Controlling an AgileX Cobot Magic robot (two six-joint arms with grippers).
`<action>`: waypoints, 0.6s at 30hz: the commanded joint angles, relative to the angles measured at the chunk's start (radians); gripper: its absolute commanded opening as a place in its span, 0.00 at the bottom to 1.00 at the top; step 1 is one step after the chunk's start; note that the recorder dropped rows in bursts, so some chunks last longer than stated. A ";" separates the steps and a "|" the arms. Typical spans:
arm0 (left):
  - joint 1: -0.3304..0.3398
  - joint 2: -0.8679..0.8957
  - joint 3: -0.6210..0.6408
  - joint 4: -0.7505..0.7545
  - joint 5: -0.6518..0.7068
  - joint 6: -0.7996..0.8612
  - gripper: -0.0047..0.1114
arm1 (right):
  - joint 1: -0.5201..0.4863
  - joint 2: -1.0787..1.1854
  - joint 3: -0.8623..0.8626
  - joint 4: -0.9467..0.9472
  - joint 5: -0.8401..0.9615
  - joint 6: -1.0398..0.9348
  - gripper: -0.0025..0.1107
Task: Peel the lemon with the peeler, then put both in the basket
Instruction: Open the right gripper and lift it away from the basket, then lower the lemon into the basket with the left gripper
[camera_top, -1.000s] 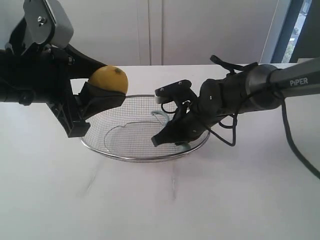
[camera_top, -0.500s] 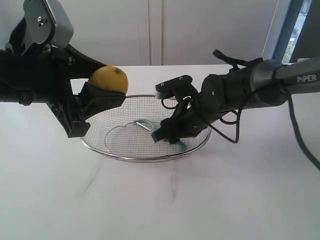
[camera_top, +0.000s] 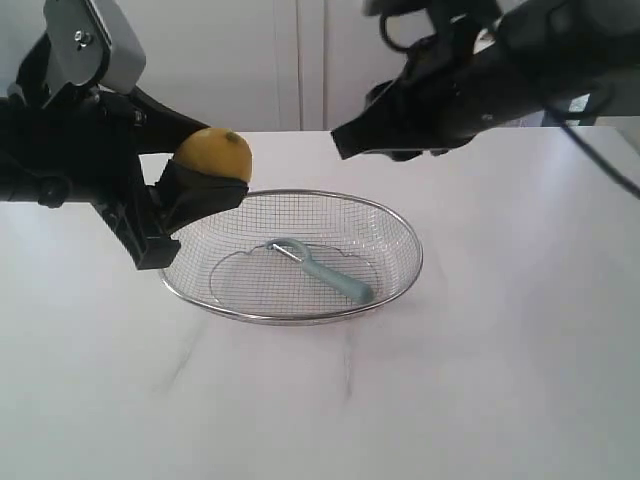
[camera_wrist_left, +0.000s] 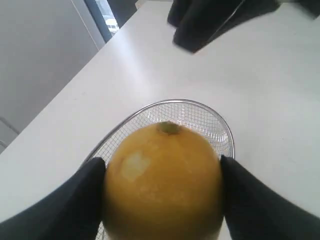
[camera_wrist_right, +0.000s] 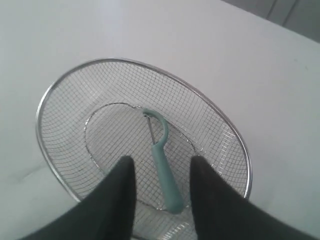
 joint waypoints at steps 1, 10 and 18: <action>-0.004 0.004 0.002 -0.062 -0.072 -0.009 0.04 | -0.001 -0.177 -0.004 -0.042 0.149 0.004 0.08; -0.004 0.198 -0.063 -0.048 -0.284 -0.002 0.04 | -0.001 -0.479 0.031 -0.103 0.346 0.084 0.02; -0.004 0.440 -0.097 -0.048 -0.347 0.000 0.04 | -0.001 -0.550 0.208 -0.204 0.219 0.121 0.02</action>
